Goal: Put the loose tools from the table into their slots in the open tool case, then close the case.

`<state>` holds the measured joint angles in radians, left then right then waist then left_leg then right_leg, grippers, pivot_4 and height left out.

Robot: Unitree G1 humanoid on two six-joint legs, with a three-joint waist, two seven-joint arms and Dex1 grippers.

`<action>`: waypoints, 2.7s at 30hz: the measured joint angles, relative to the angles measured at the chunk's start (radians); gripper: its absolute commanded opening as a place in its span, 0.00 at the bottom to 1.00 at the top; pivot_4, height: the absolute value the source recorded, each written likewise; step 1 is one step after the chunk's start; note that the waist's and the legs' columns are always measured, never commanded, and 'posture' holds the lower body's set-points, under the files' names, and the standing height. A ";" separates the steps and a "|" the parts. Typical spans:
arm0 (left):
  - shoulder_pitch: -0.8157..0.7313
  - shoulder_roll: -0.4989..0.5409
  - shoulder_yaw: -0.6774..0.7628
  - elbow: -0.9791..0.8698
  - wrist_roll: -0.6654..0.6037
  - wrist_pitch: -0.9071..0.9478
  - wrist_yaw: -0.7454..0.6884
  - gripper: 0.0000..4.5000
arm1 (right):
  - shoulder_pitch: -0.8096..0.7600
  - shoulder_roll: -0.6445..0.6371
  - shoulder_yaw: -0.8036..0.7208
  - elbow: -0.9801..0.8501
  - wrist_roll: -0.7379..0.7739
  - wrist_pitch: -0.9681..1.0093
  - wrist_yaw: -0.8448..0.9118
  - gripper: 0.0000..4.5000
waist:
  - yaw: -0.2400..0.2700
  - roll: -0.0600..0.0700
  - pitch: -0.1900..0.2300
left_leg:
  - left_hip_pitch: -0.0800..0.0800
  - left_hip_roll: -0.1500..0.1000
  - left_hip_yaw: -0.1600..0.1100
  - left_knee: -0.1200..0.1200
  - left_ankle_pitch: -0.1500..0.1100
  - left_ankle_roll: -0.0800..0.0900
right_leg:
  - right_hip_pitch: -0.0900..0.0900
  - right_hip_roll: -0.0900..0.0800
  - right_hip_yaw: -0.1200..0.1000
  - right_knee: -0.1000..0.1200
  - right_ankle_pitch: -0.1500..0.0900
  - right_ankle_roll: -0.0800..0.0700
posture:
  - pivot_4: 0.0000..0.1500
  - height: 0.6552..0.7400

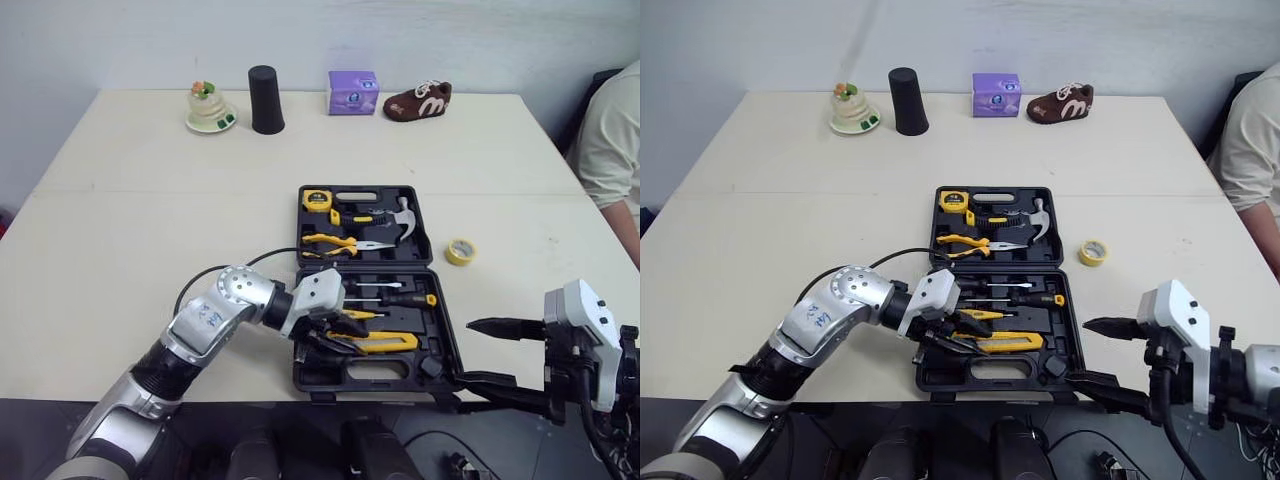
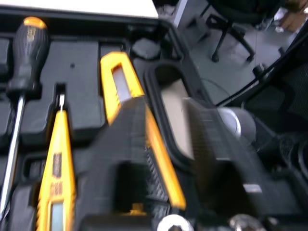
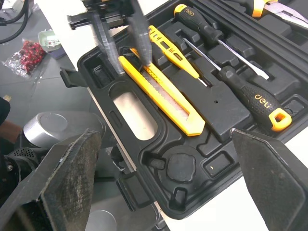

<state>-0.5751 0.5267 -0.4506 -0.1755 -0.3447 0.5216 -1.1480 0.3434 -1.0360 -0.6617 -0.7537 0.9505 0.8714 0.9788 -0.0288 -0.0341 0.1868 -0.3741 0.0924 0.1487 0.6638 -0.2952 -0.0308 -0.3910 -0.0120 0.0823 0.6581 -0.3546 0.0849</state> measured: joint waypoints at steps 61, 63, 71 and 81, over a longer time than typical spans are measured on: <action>0.103 0.099 0.350 -0.042 -0.102 0.057 -0.007 0.79 | 0.031 0.028 -0.082 0.169 -0.162 -0.090 0.002 1.00 | -0.007 0.000 -0.001 | 0.001 0.006 0.001 -0.002 -0.001 -0.003 | -0.001 0.000 0.000 -0.001 -0.001 -0.001 | 1.00 0.88; 0.153 0.155 0.444 -0.042 -0.133 0.065 -0.009 0.97 | 0.040 0.028 -0.118 0.225 -0.201 -0.114 0.016 1.00 | -0.006 0.000 0.000 | 0.002 0.006 0.001 -0.002 -0.001 -0.003 | 0.000 0.000 0.000 -0.001 -0.001 -0.002 | 1.00 0.88; 0.366 0.398 0.799 0.268 -0.119 0.006 0.014 0.99 | 0.082 0.025 -0.252 0.593 -0.395 -0.277 0.082 1.00 | -0.014 -0.001 0.000 | 0.003 0.007 0.005 -0.006 -0.004 -0.002 | -0.001 -0.005 0.000 -0.005 -0.002 -0.003 | 1.00 0.88; 0.316 0.383 0.769 0.091 -0.190 0.067 0.041 0.99 | -0.222 -0.073 -0.014 0.700 -0.421 -0.353 0.146 1.00 | -0.028 -0.001 0.001 | 0.004 -0.002 0.006 -0.012 -0.002 0.000 | -0.001 -0.014 -0.005 -0.005 0.000 0.000 | 1.00 0.88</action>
<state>-0.2587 0.9099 0.3179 -0.0842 -0.5343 0.5882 -1.1067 0.1217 -1.1090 -0.6754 -0.0533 0.5296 0.5186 1.1252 -0.0564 -0.0353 0.1879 -0.3698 0.0907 0.1551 0.6521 -0.2970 -0.0313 -0.3920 -0.0256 0.0777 0.6531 -0.3546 0.0844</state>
